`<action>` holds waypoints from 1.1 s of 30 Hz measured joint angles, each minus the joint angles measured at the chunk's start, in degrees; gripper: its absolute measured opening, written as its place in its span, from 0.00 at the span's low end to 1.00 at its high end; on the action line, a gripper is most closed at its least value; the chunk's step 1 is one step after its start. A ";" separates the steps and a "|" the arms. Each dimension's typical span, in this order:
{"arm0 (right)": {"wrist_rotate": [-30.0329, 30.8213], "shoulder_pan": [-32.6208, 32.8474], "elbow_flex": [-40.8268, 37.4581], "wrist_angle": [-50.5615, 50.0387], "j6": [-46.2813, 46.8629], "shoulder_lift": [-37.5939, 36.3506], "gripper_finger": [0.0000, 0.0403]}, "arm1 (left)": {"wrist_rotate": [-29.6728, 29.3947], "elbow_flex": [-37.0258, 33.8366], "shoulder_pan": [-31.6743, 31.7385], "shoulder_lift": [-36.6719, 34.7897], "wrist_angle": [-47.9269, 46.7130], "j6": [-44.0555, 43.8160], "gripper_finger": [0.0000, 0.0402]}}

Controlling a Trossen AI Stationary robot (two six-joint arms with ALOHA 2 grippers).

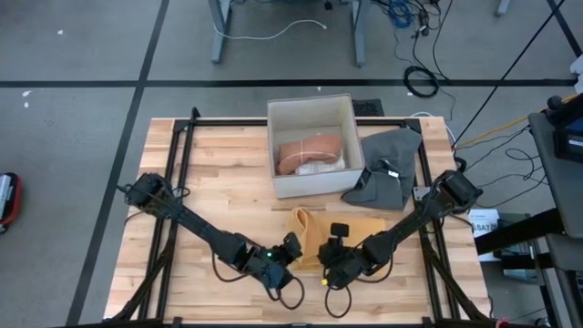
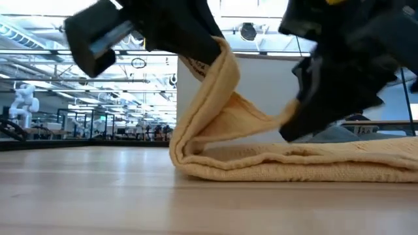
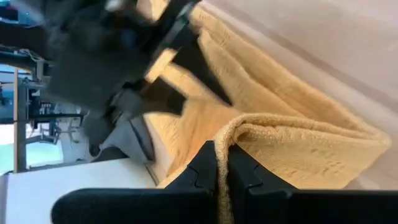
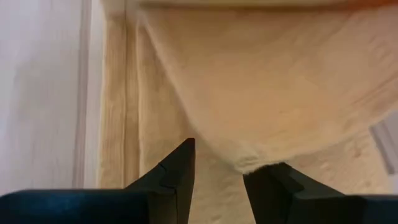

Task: Fold towel
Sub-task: Fold the orange towel

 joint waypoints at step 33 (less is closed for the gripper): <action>20.83 3.02 -0.02 -10.69 4.71 -4.37 0.29 | 26.42 0.00 9.97 9.11 10.22 -5.73 0.06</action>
